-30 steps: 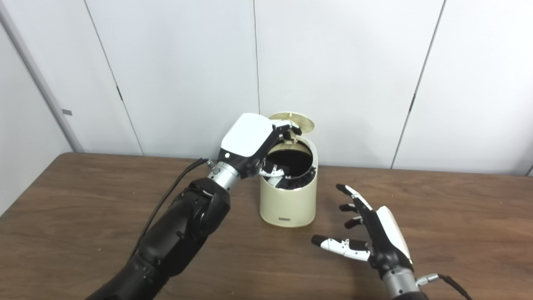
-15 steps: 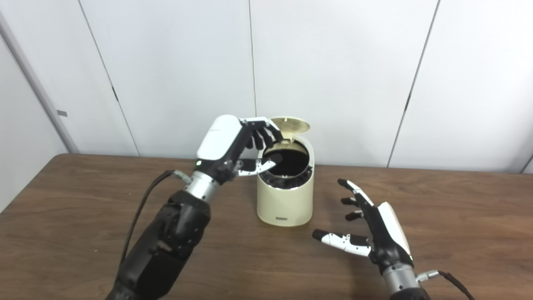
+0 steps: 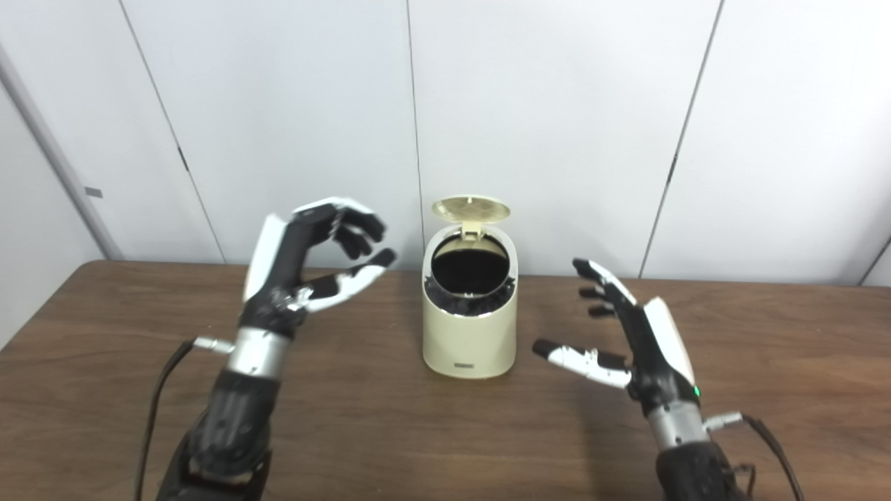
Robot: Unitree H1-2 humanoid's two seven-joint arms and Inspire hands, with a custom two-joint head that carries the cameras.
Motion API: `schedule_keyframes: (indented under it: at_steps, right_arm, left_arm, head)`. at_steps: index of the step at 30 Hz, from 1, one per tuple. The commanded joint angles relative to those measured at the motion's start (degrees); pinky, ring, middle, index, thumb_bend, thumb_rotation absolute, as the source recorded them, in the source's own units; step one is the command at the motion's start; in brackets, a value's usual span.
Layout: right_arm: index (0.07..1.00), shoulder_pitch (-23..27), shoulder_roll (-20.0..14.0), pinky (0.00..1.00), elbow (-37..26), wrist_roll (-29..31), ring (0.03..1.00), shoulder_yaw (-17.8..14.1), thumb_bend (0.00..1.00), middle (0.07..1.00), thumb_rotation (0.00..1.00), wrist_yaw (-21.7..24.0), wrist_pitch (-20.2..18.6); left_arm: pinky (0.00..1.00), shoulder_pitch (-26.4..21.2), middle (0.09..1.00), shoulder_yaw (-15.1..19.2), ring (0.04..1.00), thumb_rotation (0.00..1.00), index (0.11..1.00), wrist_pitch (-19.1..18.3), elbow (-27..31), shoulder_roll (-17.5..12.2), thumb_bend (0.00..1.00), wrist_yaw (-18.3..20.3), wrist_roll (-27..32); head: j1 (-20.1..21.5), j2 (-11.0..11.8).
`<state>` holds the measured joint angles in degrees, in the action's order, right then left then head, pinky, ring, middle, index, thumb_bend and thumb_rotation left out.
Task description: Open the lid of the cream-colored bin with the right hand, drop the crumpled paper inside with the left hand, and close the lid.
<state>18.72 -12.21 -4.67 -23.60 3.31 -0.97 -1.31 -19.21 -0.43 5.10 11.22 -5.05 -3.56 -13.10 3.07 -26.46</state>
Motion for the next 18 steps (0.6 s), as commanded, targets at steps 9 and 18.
schedule_keyframes:
  at_steps: [9,18]
  right_arm:
    - [0.834,12.38,-4.47,0.72,-1.20,-5.35,0.840,2.09,0.69,0.860,0.55,1.85,0.83]
    - [0.796,16.66,-5.02,0.69,-1.45,-9.60,0.803,3.63,0.67,0.812,0.66,4.67,-1.74]
  left_arm:
    - [0.57,4.95,0.715,0.56,0.662,0.22,0.748,7.09,-4.10,-1.22,0.60,2.71,7.04]
    - [0.56,7.21,0.736,0.15,0.676,0.25,0.761,9.21,-7.69,-1.80,0.53,3.57,6.14]
  head:
    - [1.40,1.63]
    - [2.04,3.01]
